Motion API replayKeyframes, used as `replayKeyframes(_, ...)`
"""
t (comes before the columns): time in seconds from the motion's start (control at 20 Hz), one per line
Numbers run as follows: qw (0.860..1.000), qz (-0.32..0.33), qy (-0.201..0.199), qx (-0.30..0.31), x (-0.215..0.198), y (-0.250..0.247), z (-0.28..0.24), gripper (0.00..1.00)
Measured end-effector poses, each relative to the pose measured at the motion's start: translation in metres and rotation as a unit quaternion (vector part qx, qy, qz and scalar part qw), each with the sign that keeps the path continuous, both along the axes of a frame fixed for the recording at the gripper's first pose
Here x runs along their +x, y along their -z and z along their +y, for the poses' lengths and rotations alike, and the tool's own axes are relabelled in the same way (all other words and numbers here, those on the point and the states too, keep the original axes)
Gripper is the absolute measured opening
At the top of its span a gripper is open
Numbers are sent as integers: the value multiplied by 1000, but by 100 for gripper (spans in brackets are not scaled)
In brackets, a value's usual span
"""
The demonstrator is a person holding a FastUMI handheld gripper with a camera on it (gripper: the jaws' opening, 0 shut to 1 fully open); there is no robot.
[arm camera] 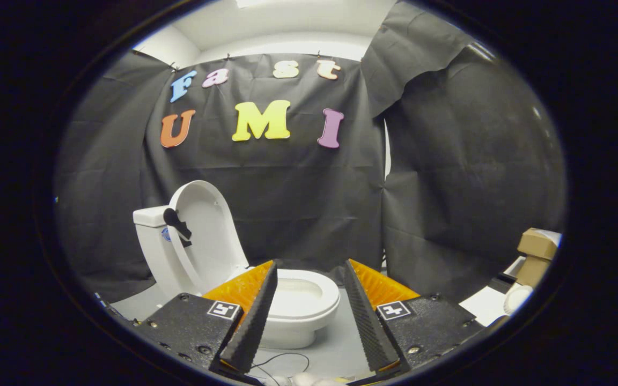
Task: Open the toilet lid.
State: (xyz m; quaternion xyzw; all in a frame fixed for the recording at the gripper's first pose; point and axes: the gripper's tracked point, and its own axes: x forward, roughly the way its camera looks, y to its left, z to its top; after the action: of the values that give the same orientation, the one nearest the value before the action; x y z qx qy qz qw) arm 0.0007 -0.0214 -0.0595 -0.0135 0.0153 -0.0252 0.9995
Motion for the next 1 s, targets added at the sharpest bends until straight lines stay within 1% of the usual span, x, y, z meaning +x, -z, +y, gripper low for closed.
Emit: replayKeyframes(1.0, 1000, 6, 2, 18, 0, -2, -11, 79)
